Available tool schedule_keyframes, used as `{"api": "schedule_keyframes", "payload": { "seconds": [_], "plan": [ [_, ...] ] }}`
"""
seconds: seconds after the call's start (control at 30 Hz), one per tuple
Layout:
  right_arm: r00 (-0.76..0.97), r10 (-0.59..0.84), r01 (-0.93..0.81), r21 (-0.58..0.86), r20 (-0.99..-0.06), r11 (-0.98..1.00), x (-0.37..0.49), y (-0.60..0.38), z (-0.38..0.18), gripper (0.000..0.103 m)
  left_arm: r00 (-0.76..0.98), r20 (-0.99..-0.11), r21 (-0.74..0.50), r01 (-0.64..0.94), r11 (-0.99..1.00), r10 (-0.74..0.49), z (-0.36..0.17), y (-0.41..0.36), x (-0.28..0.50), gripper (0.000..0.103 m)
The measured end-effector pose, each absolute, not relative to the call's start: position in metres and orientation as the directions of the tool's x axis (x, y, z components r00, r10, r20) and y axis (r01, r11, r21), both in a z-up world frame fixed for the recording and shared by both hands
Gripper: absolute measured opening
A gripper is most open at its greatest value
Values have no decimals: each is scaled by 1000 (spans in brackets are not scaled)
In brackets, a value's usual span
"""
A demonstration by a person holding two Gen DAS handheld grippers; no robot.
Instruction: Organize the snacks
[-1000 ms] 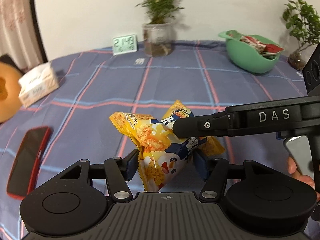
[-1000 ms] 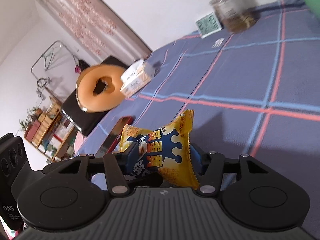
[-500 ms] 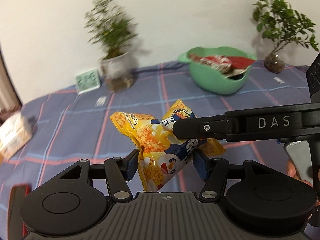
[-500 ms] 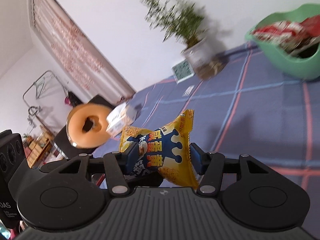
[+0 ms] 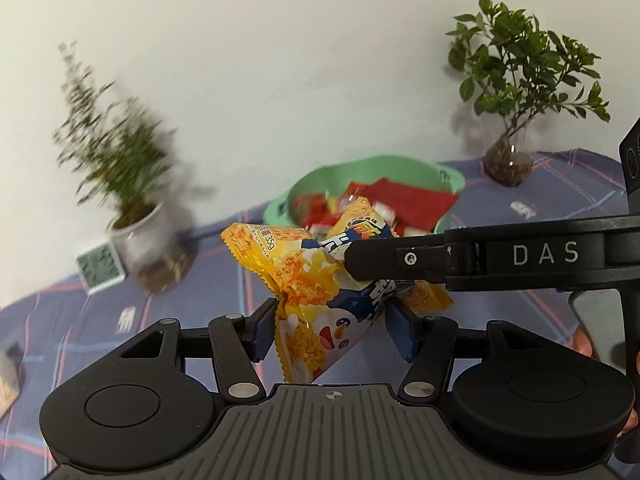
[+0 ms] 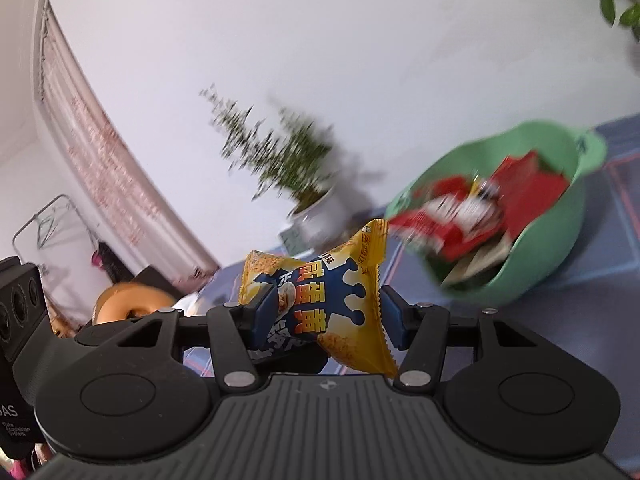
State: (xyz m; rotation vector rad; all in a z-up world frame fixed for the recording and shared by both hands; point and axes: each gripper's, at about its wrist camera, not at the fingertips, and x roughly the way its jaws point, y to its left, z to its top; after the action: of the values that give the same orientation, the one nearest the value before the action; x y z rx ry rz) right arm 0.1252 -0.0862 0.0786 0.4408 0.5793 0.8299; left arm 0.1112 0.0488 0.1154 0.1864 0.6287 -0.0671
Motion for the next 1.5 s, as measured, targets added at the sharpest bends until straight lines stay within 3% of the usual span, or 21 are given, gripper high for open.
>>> {"api": "schedule_keyframes", "payload": {
  "seconds": [0.43,0.53,0.6,0.7,1.17,1.3,1.5],
  "plan": [
    [647,706,-536,487,-287,689,208,-104,99,62,841,-536,127,155,980,-64,125,32,210,103],
    [672,683,-522,470,-286,711,226,-105,101,64,846,-528,112,154,982,-73,123,30,229,103],
    [684,669,-512,461,-291,725,236,-104,98,72,850,-523,110,143,984,-65,119,28,239,103],
    [707,629,-483,429,-323,763,249,-99,87,78,847,-532,142,84,986,5,111,26,251,103],
    [752,560,-402,431,-348,808,227,-119,73,88,824,-555,118,-62,991,117,114,60,204,103],
    [776,501,-379,353,-382,856,199,-118,74,94,808,-572,115,-88,990,138,110,65,183,103],
    [785,420,-358,221,-455,907,160,-111,59,95,785,-602,98,-106,989,144,100,62,158,103]
  ]
}}
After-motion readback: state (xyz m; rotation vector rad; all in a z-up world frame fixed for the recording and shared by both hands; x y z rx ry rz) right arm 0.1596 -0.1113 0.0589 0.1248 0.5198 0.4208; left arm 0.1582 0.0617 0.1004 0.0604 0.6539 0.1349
